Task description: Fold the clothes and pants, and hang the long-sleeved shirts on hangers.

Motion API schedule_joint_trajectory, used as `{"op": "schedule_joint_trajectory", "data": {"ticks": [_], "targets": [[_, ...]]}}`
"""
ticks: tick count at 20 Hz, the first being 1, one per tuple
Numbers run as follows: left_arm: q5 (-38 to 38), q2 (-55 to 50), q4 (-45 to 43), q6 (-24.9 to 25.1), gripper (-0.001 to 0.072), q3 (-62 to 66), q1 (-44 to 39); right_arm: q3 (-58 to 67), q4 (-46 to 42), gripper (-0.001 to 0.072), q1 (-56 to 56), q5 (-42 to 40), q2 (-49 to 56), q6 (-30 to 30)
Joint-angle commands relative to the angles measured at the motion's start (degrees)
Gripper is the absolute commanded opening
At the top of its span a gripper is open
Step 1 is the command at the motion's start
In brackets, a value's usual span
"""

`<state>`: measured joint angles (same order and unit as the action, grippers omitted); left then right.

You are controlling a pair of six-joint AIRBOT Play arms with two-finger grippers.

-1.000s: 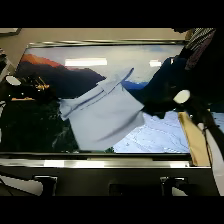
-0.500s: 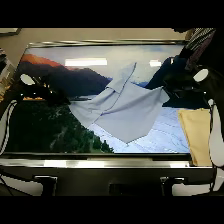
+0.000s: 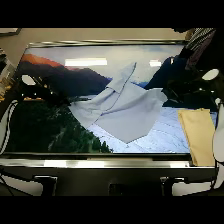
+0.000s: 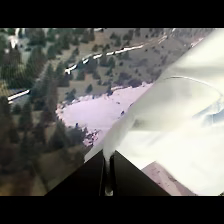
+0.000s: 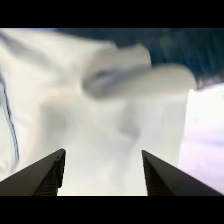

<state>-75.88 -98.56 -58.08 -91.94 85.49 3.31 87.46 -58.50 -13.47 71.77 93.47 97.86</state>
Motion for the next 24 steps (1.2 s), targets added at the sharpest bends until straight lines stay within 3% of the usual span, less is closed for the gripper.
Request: {"op": "schedule_joint_trajectory", "data": {"ticks": [1, 4, 7, 12, 18, 24], "targets": [[-1.8, 0.0, 0.0, 0.5, 0.0021, 0.0, 1.2, -3.2, 0.3, 0.0646, -2.7, 14.8, -6.3, -7.3], [-2.4, 0.0, 0.0, 0.5, 0.0021, 0.0, 2.4, -15.6, 2.3, 0.0658, -0.6, 13.6, -13.9, -5.7], [-3.1, 0.0, 0.0, 0.5, 0.0022, 0.0, 3.1, -33.4, 2.4, 0.0658, 5.9, 5.4, -23.2, -0.7], [-3.2, 0.0, 0.0, 0.5, 0.0022, 0.0, 3.0, -53.8, 2.8, 0.0676, 21.9, -11.5, -32.4, 16.3], [-3.2, 0.0, 0.0, 0.5, 0.0021, 0.0, 3.0, -55.4, 1.6, 0.0676, 34.5, -26.8, -32.3, 27.6], [-3.2, 0.0, 0.0, 0.5, 0.0022, 0.0, 3.0, -55.4, 0.8, 0.0660, 34.5, -33.2, -30.7, 30.9]]}}
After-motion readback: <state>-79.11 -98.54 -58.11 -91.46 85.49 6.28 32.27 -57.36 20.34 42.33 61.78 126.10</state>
